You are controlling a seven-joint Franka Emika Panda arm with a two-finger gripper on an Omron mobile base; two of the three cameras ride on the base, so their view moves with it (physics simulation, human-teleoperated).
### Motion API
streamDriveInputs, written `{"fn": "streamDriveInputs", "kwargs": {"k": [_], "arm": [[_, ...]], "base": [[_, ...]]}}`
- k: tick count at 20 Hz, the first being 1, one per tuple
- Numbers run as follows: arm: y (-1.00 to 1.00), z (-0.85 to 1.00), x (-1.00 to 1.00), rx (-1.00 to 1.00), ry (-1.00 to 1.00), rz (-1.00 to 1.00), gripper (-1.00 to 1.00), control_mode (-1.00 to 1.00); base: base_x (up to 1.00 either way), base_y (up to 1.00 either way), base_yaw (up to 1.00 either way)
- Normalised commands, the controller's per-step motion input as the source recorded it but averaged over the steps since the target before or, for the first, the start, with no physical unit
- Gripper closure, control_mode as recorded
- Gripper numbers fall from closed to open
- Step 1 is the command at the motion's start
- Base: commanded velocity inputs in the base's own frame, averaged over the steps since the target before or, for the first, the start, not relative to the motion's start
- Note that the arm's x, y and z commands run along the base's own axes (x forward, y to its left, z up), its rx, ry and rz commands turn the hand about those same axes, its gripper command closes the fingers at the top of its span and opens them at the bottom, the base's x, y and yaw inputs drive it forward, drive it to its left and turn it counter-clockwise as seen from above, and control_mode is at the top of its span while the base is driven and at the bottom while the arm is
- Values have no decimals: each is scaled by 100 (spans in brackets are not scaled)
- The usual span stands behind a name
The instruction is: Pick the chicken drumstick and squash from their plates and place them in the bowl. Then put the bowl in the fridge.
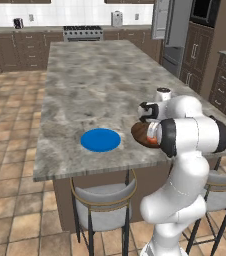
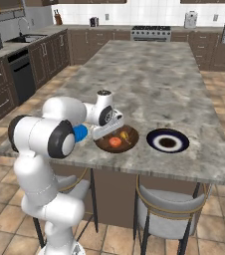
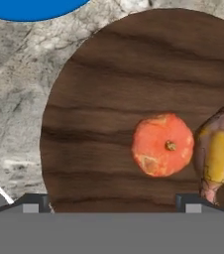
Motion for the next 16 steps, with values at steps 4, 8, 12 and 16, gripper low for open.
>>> {"fn": "streamDriveInputs", "kwargs": {"k": [4,8,12,16], "arm": [[46,0,-22,-6,-8,-15,-100,-100],[18,0,0,-11,0,-10,-100,-100],[8,0,7,-9,0,-2,-100,-100],[6,-8,8,-7,0,0,-100,-100]], "base": [[0,0,0],[0,0,0],[0,0,0],[0,0,0]]}}
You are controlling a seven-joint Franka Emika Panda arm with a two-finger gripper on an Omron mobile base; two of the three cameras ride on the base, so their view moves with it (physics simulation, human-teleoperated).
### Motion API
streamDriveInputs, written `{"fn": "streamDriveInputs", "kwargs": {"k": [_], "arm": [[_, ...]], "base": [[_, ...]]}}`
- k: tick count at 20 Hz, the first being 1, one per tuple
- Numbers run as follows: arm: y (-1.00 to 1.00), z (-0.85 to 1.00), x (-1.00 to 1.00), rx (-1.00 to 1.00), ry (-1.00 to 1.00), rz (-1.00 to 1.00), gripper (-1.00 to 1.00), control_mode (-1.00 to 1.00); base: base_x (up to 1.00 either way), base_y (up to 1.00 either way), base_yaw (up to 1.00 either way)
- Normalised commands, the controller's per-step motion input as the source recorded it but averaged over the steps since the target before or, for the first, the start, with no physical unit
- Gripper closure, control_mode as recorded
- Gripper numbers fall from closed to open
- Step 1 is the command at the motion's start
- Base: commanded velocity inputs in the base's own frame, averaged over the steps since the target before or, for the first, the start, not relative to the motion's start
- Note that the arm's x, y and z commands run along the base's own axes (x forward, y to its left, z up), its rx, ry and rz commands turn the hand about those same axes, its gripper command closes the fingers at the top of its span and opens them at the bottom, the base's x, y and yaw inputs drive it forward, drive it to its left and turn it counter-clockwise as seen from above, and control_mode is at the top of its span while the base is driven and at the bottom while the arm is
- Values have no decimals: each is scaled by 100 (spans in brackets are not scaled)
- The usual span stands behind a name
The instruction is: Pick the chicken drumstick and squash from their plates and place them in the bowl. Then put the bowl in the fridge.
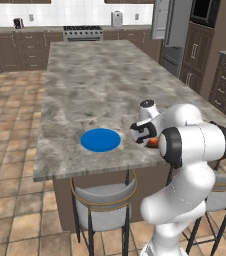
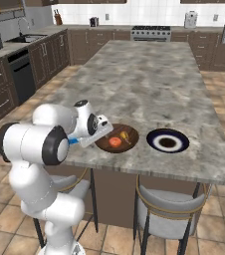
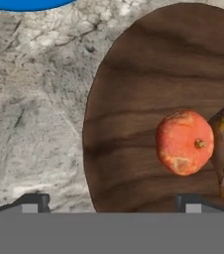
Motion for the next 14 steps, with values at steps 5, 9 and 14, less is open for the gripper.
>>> {"fn": "streamDriveInputs", "kwargs": {"k": [5,9,14], "arm": [[4,-29,17,-11,0,0,-100,-100],[0,-35,17,-9,0,0,-100,-100],[-3,-18,22,-3,0,0,-100,-100]], "base": [[0,0,0],[0,0,0],[0,0,0]]}}
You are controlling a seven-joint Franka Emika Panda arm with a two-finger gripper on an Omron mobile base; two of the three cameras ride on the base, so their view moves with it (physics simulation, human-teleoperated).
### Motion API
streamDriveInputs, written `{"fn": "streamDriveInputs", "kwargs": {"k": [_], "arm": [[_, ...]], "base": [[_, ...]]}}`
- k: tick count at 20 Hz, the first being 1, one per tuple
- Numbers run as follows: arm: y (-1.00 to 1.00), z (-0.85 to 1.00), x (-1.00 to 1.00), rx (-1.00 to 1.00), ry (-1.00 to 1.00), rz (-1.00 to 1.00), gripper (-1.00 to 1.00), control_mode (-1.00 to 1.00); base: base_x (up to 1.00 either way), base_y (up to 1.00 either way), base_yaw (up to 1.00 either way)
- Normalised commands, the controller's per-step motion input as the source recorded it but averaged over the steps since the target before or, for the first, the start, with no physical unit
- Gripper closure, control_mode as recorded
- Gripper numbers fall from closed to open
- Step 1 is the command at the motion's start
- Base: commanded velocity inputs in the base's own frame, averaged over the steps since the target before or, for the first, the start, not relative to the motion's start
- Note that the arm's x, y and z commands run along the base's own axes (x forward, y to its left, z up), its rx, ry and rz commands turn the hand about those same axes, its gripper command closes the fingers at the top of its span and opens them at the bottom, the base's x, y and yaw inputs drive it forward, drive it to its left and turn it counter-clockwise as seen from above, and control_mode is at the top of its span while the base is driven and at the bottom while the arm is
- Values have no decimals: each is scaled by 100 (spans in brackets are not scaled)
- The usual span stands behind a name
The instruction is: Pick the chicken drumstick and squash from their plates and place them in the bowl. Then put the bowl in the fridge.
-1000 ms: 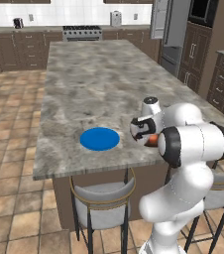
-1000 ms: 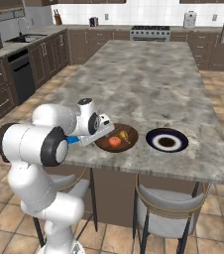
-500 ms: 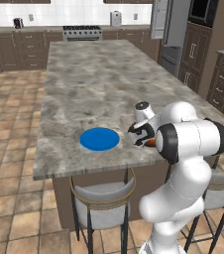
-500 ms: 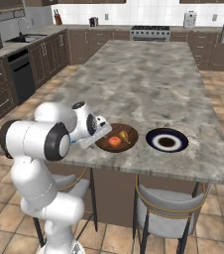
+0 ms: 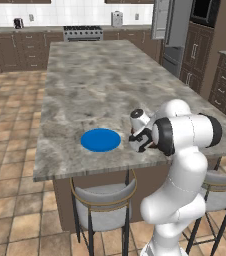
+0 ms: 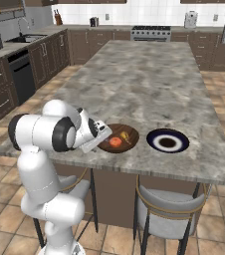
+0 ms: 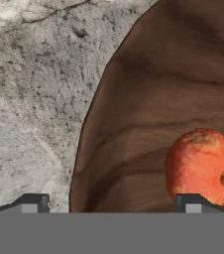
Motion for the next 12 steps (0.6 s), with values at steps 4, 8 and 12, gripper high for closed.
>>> {"fn": "streamDriveInputs", "kwargs": {"k": [4,8,12], "arm": [[-9,-13,20,0,0,0,-100,-100],[-10,-4,6,0,0,0,100,-100],[-21,0,-8,0,0,0,100,-100]], "base": [[0,0,0],[0,0,0],[0,0,0]]}}
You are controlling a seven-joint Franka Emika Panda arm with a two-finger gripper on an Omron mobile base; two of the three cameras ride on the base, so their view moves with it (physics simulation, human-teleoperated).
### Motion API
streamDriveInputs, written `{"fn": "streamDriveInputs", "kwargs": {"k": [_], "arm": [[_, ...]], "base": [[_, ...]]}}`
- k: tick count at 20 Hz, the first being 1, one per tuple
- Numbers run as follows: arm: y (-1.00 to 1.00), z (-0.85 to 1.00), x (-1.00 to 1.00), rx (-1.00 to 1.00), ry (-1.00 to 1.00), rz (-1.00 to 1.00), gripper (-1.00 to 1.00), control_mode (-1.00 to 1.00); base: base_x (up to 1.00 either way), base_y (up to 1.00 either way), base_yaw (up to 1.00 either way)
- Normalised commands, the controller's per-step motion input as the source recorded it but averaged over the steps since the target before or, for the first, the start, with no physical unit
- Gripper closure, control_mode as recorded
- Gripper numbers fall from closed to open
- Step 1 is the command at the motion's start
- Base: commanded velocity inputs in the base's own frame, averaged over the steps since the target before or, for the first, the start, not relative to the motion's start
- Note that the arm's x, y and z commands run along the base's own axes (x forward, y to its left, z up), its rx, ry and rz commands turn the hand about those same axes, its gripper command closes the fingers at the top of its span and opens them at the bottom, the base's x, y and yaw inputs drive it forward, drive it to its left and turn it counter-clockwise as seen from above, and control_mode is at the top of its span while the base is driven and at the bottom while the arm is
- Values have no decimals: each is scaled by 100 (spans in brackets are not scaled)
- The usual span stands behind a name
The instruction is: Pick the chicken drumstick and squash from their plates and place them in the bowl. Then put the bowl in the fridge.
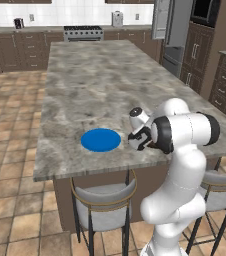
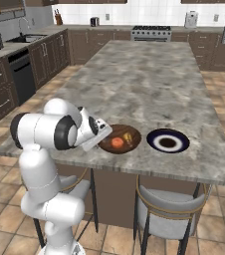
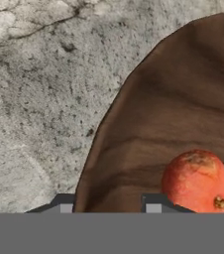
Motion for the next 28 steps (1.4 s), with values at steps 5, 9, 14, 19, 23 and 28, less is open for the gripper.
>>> {"fn": "streamDriveInputs", "kwargs": {"k": [5,9,14,19,23,28], "arm": [[-20,2,-19,2,0,0,100,-100],[6,30,-30,8,-7,4,100,-100],[24,52,-24,1,-7,9,100,-100],[20,56,-33,0,0,13,100,-100],[15,63,-41,0,5,16,100,-100],[5,51,-40,-3,0,18,100,-100]], "base": [[0,0,0],[0,0,0],[0,0,0],[0,0,0],[0,0,0],[0,0,0]]}}
